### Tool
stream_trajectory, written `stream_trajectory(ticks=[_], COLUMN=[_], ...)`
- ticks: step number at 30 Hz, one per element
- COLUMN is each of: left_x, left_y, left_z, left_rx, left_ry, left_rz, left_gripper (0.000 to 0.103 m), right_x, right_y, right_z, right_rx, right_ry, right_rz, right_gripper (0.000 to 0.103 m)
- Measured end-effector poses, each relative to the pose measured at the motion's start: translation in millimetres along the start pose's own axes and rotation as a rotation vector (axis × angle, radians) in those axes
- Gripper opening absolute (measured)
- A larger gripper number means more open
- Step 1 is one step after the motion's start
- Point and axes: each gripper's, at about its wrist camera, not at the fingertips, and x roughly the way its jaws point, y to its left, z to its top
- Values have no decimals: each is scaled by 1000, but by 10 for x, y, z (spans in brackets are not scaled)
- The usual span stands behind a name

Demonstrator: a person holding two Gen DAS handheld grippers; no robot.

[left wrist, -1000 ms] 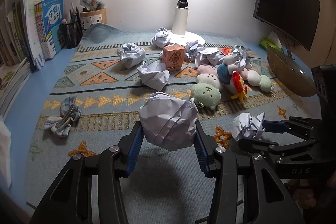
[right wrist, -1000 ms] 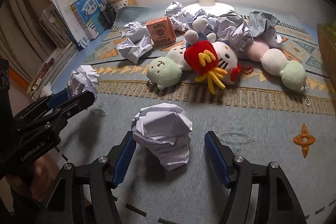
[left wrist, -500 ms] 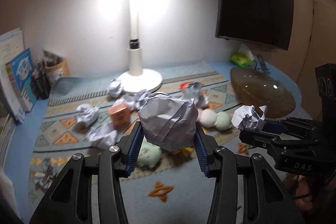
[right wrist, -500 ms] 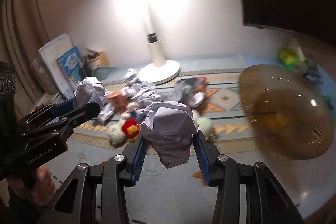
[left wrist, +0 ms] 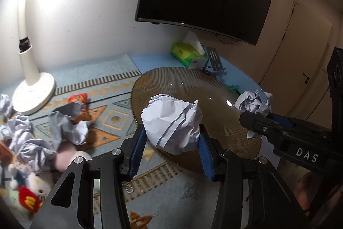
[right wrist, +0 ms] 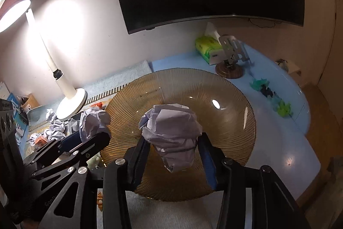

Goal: Organize objects
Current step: 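Carry both paper balls to the amber glass bowl and open both tools, then move both tools back over the desk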

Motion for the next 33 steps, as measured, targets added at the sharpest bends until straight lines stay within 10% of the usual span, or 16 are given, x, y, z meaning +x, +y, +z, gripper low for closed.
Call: stream_trajectory(ticks=[4, 18, 25, 27, 33], left_x=[126, -326, -975, -1217, -1809], left_y=[-91, 218, 595, 786, 1469], left_z=[86, -90, -303, -407, -724], left_rx=[23, -75, -135, -170, -260], left_ry=[-22, -50, -144, -193, -260], left_rz=[-67, -139, -21, 14, 227], left_gripper=[51, 69, 75, 102, 102], right_x=[25, -264, -363, -354, -235], right_y=[-125, 203, 987, 1185, 1736], right_z=[39, -123, -349, -415, -664], right_rx=[45, 27, -101, -127, -179], right_ry=[-13, -38, -35, -30, -2], right_rz=[-2, 142, 263, 292, 397], right_gripper=[63, 65, 66, 66, 68])
